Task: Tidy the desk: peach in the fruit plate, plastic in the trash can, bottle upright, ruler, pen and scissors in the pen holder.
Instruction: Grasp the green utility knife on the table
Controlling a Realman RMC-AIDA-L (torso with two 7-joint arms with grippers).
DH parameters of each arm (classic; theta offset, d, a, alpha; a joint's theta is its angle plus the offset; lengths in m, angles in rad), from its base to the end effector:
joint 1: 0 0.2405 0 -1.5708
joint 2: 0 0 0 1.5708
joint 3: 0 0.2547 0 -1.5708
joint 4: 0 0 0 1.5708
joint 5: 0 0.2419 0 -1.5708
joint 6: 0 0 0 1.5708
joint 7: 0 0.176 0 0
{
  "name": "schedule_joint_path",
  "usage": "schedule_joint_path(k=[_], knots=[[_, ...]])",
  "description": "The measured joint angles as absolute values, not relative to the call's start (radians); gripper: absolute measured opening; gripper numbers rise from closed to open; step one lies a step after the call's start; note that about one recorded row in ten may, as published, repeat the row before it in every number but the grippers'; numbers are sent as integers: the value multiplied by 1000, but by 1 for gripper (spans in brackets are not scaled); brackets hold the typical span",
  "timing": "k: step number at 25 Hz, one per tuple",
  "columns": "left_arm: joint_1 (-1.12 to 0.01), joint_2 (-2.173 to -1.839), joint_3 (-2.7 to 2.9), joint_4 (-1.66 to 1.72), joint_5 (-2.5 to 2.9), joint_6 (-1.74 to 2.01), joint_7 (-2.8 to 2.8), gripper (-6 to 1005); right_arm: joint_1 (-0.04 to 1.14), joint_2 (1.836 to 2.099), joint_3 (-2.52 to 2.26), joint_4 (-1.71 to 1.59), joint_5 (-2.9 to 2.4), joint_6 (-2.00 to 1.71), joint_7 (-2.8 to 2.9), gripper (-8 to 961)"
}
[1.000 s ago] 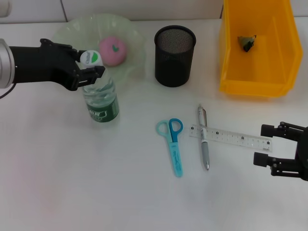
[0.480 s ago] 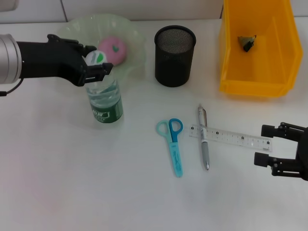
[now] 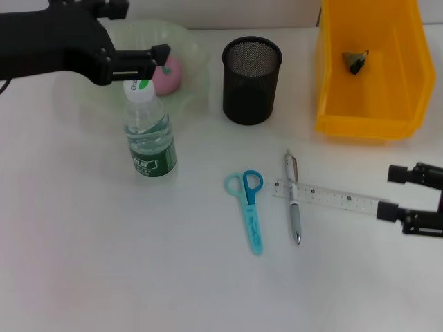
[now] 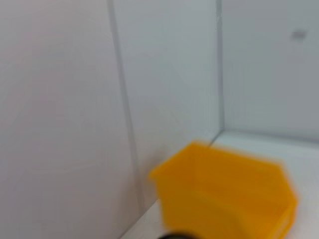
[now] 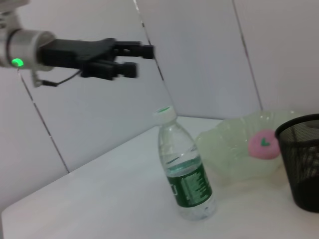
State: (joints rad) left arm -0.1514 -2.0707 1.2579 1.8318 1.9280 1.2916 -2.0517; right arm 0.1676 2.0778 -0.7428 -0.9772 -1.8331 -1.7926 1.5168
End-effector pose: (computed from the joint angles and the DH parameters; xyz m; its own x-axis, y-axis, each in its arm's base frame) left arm -0.1274 0.3535 0.0745 0.9274 0.1140 0.3562 0.2973 -0.8026 -0.5172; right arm 0.3097 0.2747 0.0381 0.7079 -0.4064 -0.5777 -0.5651 -0.8166 -0.1180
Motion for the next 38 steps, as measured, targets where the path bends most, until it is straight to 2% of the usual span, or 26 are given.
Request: schedule_joint_path(k=[5, 10, 11, 16, 17, 18, 19, 23, 29, 34, 38], knots=[[-41, -2070, 1292, 1743, 1598, 1344, -1839, 834, 169, 2077, -692, -1033, -1833, -1811, 1569, 828], [-7, -2070, 1354, 1608, 1459, 1420, -1629, 834, 201, 2077, -674, -1054, -1836, -1825, 1622, 828], [-1, -2070, 1398, 1456, 1382, 1512, -1419, 834, 205, 2077, -674, -1060, -1838, -1826, 1628, 828], [-12, -2071, 1419, 1350, 1351, 1551, -1323, 834, 220, 2078, -675, -1093, -1840, -1828, 1680, 828], [-68, -2072, 1448, 1139, 1321, 1579, -1212, 834, 223, 2078, -677, -1107, -1840, -1829, 1704, 828], [-68, -2072, 1448, 1139, 1321, 1579, -1212, 834, 229, 2078, -681, -1133, -1842, -1829, 1751, 828], [-99, -2073, 1460, 956, 1316, 1611, -1007, 834, 234, 2078, -689, -1171, -1849, -1830, 1808, 828], [-108, -2073, 1456, 791, 1275, 1653, -760, 834, 267, 2074, -788, -1364, -1933, -1839, 2091, 828], [-112, -2067, 1380, 679, 1247, 1665, -707, 833, 410, 2081, -1010, -1631, -2215, -1832, 2563, 828], [-108, -2066, 1347, 664, 1250, 1669, -710, 833, 571, 2081, -1186, -1590, -2308, -1799, 2735, 828], [-106, -2065, 1340, 660, 1250, 1669, -710, 833, 633, 2081, -1290, -1515, -2325, -1741, 2748, 827]])
